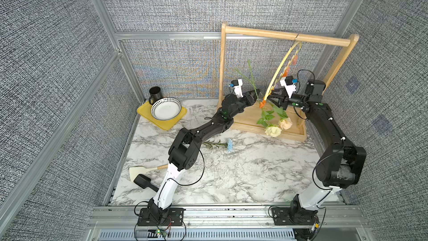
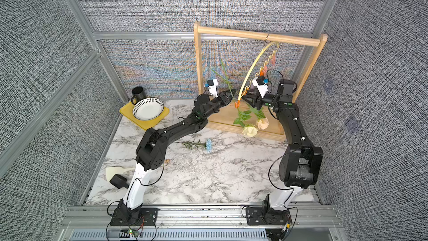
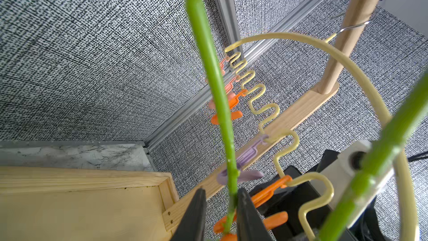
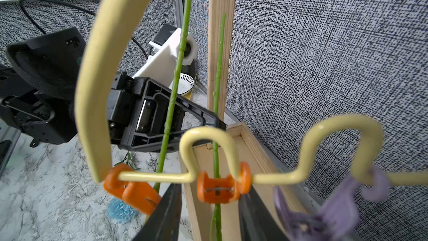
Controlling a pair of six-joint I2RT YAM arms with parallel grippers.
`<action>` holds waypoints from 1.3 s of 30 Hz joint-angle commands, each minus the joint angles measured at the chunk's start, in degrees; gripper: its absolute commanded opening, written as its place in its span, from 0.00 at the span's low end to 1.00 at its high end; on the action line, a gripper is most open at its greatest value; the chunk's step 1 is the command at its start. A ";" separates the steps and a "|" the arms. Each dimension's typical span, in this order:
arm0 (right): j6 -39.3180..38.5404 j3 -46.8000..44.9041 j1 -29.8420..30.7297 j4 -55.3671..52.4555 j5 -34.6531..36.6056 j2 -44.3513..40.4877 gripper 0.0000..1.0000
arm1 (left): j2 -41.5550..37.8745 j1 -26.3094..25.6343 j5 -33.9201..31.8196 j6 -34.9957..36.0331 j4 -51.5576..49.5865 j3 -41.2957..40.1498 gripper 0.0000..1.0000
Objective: Dry the flowers on a clothes hanger
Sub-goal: Clamp the flower onto the hanger.
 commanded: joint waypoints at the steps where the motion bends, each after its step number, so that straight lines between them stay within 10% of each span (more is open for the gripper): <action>1: -0.16 -0.76 -0.37 0.87 -0.60 -1.01 0.43 | -0.95 0.12 0.46 0.66 0.95 -0.08 0.43; 13: -2.31 -6.26 -2.48 2.14 0.18 -4.73 0.44 | -2.76 1.10 0.91 1.49 2.97 -3.29 0.82; 39: -3.69 -18.35 -6.43 6.99 12.87 -17.55 0.55 | -15.51 6.43 2.69 6.03 0.48 -20.95 0.88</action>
